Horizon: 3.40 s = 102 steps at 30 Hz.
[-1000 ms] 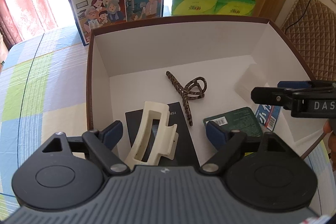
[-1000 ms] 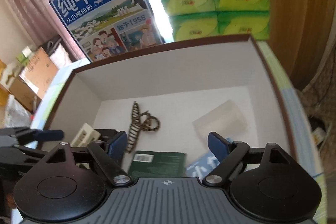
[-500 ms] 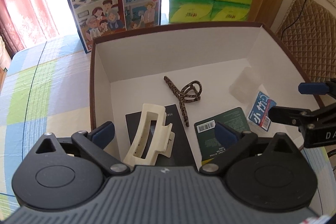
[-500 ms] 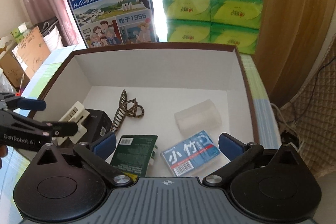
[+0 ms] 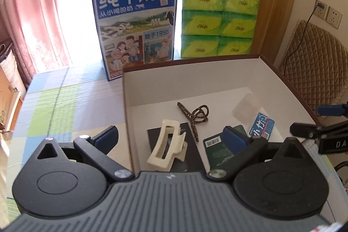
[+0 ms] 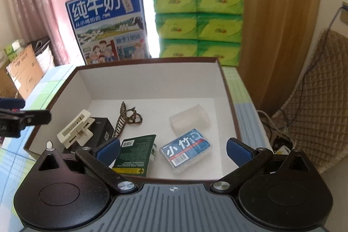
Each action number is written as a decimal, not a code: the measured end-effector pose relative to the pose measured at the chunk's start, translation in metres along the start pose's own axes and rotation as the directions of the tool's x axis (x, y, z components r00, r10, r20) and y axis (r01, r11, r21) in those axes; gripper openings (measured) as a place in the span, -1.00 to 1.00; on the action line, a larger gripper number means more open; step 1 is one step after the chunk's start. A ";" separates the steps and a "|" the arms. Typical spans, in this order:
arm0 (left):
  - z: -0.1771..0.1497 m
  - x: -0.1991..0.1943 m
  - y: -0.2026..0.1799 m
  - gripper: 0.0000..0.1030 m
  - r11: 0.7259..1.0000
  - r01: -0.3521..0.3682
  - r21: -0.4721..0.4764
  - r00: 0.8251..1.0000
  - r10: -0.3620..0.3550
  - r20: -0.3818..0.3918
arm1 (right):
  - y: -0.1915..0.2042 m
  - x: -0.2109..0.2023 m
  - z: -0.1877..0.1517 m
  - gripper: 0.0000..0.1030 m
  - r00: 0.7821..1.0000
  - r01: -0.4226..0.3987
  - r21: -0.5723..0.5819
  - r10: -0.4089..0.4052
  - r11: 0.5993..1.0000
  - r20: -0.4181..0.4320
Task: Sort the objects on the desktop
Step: 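Withdraw both grippers from the brown box toward the snack bags, then grasp the yellow snack bag with the right gripper and lift it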
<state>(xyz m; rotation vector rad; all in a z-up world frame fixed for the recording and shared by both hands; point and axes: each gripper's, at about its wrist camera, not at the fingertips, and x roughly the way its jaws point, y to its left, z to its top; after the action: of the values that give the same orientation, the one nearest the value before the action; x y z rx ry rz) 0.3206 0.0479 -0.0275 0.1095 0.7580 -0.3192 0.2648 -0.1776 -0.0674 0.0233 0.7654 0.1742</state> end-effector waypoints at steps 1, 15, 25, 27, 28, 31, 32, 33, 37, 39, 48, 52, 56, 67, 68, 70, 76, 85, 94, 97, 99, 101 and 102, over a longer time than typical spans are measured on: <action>-0.002 -0.004 0.001 0.95 1.000 0.000 0.003 1.000 0.000 0.000 | 0.000 -0.004 -0.001 0.96 1.000 0.002 0.003 -0.003 1.000 0.006; -0.046 -0.057 0.011 0.95 0.997 -0.052 -0.059 0.997 0.048 -0.067 | 0.013 -0.055 -0.028 0.97 1.000 -0.013 0.000 0.013 1.000 0.024; -0.089 -0.076 0.005 0.95 0.995 -0.043 -0.089 0.991 0.031 -0.132 | 0.019 -0.065 -0.066 0.96 0.998 -0.041 0.004 0.041 0.999 -0.051; -0.098 -0.075 0.002 0.95 0.995 -0.040 -0.089 0.988 0.026 -0.153 | 0.020 -0.065 -0.074 0.96 0.997 -0.046 0.007 0.046 0.999 -0.067; -0.102 -0.074 0.001 0.95 0.995 -0.040 -0.089 0.986 0.025 -0.163 | 0.019 -0.065 -0.077 0.96 0.996 -0.046 0.010 0.047 0.999 -0.075; -0.113 -0.071 -0.002 0.95 0.995 -0.026 -0.097 0.981 0.007 -0.194 | 0.018 -0.064 -0.087 0.96 0.994 -0.048 0.013 0.049 0.999 -0.100; -0.117 -0.070 -0.004 0.95 0.995 -0.024 -0.096 0.979 0.004 -0.203 | 0.018 -0.063 -0.090 0.96 0.993 -0.049 0.014 0.050 0.999 -0.108; -0.119 -0.069 -0.006 0.95 0.995 -0.025 -0.092 0.978 0.006 -0.211 | 0.018 -0.063 -0.093 0.96 0.992 -0.049 0.015 0.051 0.999 -0.117; -0.128 -0.067 -0.010 0.95 0.996 -0.013 -0.088 0.973 -0.007 -0.230 | 0.018 -0.061 -0.102 0.96 0.988 -0.054 0.020 0.056 0.998 -0.143; -0.131 -0.067 -0.011 0.95 0.996 -0.013 -0.088 0.971 -0.008 -0.238 | 0.018 -0.060 -0.106 0.96 0.986 -0.061 0.022 0.064 0.998 -0.154; -0.138 -0.068 -0.009 0.94 0.996 -0.017 -0.092 0.968 -0.007 -0.251 | 0.019 -0.052 -0.118 0.96 0.976 -0.107 0.087 0.121 0.990 -0.181; -0.143 -0.068 -0.004 0.94 0.995 -0.030 -0.100 0.965 0.003 -0.262 | 0.019 -0.046 -0.123 0.96 0.964 -0.148 0.159 0.179 0.976 -0.198; -0.147 -0.067 0.004 0.94 0.992 -0.053 -0.115 0.962 0.020 -0.272 | 0.023 -0.039 -0.132 0.96 0.947 -0.189 0.220 0.237 0.957 -0.216; -0.157 -0.066 0.025 0.94 0.984 -0.095 -0.150 0.954 0.047 -0.295 | 0.054 -0.008 -0.153 0.56 0.879 -0.293 0.309 0.383 0.905 -0.285; -0.157 -0.066 0.027 0.94 0.983 -0.098 -0.153 0.953 0.049 -0.298 | 0.057 -0.004 -0.155 0.45 0.872 -0.300 0.317 0.394 0.900 -0.292; -0.158 -0.065 0.032 0.94 0.982 -0.105 -0.157 0.951 0.053 -0.303 | 0.061 0.002 -0.158 0.28 0.865 -0.308 0.326 0.406 0.894 -0.296; -0.161 -0.062 0.043 0.94 0.980 -0.115 -0.162 0.947 0.059 -0.317 | 0.067 0.015 -0.161 -0.30 0.876 -0.304 0.357 0.406 0.883 -0.260; -0.163 -0.054 0.049 0.94 0.982 -0.100 -0.158 0.944 0.043 -0.326 | 0.073 0.001 -0.152 -1.00 0.918 -0.300 0.206 0.341 0.931 -0.204; -0.156 -0.038 0.034 0.93 0.990 -0.044 -0.131 0.948 0.000 -0.319 | 0.068 -0.049 -0.131 -1.00 0.976 -0.201 -0.062 0.195 0.978 -0.093; -0.152 -0.034 0.029 0.93 0.993 -0.026 -0.118 0.951 -0.012 -0.310 | 0.057 -0.059 -0.129 -1.00 0.987 -0.151 -0.057 0.147 0.987 -0.072; -0.150 -0.030 0.026 0.93 0.994 -0.019 -0.111 0.952 -0.016 -0.305 | 0.049 -0.065 -0.127 -1.00 0.991 -0.122 -0.048 0.119 0.991 -0.060; -0.147 -0.027 0.024 0.93 0.994 -0.014 -0.104 0.954 -0.018 -0.300 | 0.041 -0.071 -0.126 -1.00 0.994 -0.101 -0.035 0.099 0.994 -0.050; -0.146 -0.024 0.023 0.93 0.995 -0.012 -0.101 0.955 -0.018 -0.296 | 0.037 -0.074 -0.126 -1.00 0.995 -0.091 -0.023 0.090 0.996 -0.044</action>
<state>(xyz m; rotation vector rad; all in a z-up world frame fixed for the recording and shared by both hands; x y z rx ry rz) 0.2153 0.1063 -0.1165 0.0605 1.0710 -0.2693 0.1200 -0.1589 -0.1037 0.0307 0.8053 0.2713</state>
